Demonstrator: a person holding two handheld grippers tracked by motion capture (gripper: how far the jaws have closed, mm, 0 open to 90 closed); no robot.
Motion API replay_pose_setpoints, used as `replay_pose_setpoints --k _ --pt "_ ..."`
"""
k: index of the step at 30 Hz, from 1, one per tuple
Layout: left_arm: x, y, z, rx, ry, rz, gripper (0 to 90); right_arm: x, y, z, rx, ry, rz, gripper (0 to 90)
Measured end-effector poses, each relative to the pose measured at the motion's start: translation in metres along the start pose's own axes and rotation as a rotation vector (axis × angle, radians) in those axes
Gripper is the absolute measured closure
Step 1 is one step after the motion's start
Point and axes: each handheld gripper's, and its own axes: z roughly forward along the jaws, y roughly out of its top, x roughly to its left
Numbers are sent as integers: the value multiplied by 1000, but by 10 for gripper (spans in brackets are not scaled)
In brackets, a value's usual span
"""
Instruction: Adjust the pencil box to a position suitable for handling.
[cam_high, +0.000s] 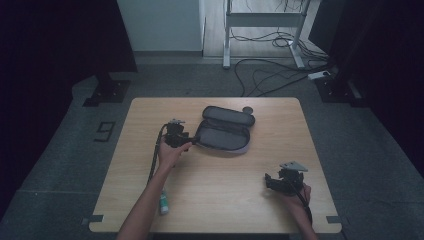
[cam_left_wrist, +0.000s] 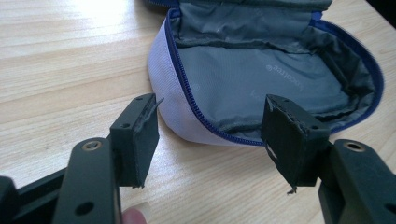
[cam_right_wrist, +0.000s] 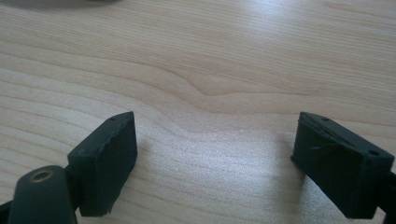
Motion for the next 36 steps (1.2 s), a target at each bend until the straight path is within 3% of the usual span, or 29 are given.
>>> replay_pose_setpoints --k 9,18,26,29,30,31,36 --pt "1 -1 20 26 16 -21 372 0 0 0 0 0 0 131" --pt "6 -4 28 51 21 -47 512 0 0 0 0 0 0 131" --pt "7 -6 36 74 29 -65 548 0 0 0 -4 -5 2 158" --pt "6 -6 37 77 36 -65 556 0 0 -1 -12 -4 0 217" --pt "6 -6 37 76 34 -69 558 0 1 0 -27 -7 1 298" --pt "7 -6 37 77 30 -71 560 0 2 0 -30 -9 2 319" --pt "8 -7 37 78 24 -79 562 1 12 1 -55 23 13 335"
